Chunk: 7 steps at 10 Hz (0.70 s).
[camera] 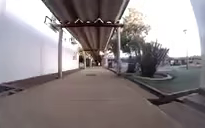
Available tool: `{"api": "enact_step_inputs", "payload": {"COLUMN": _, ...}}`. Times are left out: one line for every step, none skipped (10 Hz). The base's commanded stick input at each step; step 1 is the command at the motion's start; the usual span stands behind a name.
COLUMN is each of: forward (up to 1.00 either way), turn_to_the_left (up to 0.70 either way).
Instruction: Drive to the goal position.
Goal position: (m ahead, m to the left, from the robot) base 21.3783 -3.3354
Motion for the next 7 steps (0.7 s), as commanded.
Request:
{"api": "enact_step_inputs", "payload": {"forward": 0.70, "turn_to_the_left": 0.00}}
{"api": "enact_step_inputs", "payload": {"forward": 0.70, "turn_to_the_left": 0.00}}
{"api": "enact_step_inputs", "payload": {"forward": 0.70, "turn_to_the_left": 0.00}}
{"api": "enact_step_inputs", "payload": {"forward": 0.70, "turn_to_the_left": 0.00}}
{"api": "enact_step_inputs", "payload": {"forward": 0.70, "turn_to_the_left": 0.00}}
{"api": "enact_step_inputs", "payload": {"forward": 0.70, "turn_to_the_left": 0.00}}
{"api": "enact_step_inputs", "payload": {"forward": 0.70, "turn_to_the_left": 0.00}}
